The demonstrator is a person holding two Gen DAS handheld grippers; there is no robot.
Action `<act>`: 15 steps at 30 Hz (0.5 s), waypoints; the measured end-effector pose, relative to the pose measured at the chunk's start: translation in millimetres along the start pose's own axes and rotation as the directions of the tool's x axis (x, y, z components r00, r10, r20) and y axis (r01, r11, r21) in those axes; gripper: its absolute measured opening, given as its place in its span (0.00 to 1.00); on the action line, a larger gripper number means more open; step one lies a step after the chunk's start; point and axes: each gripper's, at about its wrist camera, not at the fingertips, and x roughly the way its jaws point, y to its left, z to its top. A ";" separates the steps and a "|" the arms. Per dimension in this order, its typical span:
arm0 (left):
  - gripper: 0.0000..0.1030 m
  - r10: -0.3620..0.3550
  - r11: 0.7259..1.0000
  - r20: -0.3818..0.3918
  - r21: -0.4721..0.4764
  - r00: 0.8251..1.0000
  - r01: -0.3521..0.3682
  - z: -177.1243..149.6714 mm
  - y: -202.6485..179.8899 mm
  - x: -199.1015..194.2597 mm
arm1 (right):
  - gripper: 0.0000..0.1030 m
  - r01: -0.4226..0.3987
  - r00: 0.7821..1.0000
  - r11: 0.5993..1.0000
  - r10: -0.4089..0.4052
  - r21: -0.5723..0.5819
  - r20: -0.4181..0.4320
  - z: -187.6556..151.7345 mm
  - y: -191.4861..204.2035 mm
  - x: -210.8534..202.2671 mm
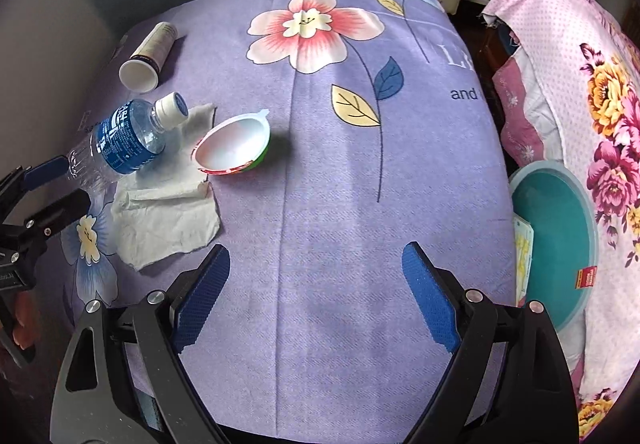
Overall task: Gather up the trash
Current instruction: 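Move both grippers back over the blue bottle and white lid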
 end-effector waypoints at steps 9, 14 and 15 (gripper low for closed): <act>0.91 0.016 0.999 -0.032 0.050 0.999 -0.014 15.3 38.6 8.8 | 0.81 -0.044 0.999 0.995 0.042 -0.086 -0.029 40.0 47.4 30.4; 0.91 -0.003 1.000 -0.045 0.011 0.999 0.003 16.2 55.0 18.4 | 0.81 -0.041 0.998 0.993 0.036 -0.110 -0.045 55.9 60.7 52.3; 0.91 -0.004 1.000 -0.050 0.008 0.999 0.004 15.5 57.4 20.3 | 0.81 -0.040 0.998 0.993 0.035 -0.113 -0.046 58.0 62.0 55.1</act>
